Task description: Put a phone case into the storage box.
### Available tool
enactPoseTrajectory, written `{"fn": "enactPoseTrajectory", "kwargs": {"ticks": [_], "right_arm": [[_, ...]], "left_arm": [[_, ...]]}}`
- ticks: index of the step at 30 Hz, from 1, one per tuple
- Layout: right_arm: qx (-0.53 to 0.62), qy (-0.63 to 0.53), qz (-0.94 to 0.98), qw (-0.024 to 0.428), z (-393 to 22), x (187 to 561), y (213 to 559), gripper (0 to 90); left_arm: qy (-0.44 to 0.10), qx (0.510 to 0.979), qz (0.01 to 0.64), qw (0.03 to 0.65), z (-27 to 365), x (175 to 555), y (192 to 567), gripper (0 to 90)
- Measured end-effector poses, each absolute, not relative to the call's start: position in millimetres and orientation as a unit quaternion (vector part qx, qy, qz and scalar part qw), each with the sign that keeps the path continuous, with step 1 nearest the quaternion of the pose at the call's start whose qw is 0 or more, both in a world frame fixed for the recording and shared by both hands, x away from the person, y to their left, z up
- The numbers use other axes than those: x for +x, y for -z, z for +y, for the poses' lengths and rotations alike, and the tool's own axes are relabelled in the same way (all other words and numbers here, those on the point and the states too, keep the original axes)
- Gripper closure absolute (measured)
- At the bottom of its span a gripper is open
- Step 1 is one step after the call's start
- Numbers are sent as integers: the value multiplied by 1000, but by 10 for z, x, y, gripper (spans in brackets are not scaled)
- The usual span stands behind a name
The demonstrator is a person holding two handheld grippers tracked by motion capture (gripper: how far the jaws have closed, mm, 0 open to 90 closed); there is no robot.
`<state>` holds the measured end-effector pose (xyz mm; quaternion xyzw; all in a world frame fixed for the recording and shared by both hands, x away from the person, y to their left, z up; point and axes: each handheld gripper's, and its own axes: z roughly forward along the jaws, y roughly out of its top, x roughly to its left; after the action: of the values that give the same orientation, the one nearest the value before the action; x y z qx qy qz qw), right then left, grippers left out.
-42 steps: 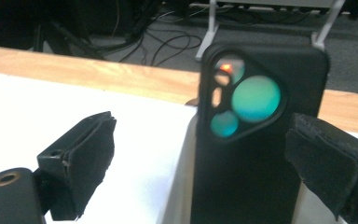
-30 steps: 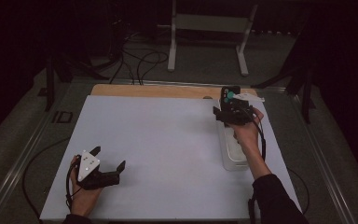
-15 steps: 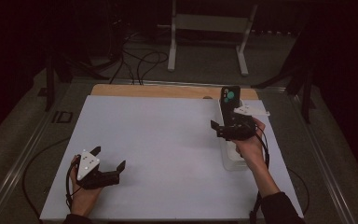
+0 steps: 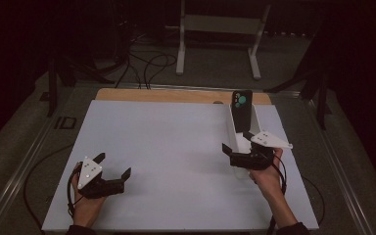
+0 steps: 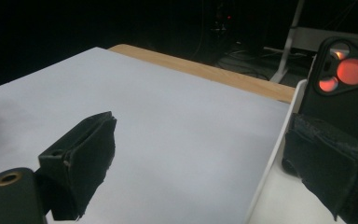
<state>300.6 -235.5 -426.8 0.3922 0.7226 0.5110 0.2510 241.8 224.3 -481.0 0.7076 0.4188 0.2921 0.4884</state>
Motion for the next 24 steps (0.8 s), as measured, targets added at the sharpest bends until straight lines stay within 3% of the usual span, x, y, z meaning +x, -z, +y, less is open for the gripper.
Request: {"fn": "enactPoseTrajectory", "kwargs": {"ticks": [24], "right_arm": [[374,-544,707,255,-2486,2597,4751,88]], "left_arm": [[-284,705,409,505,2253,2391,4730,0]]}}
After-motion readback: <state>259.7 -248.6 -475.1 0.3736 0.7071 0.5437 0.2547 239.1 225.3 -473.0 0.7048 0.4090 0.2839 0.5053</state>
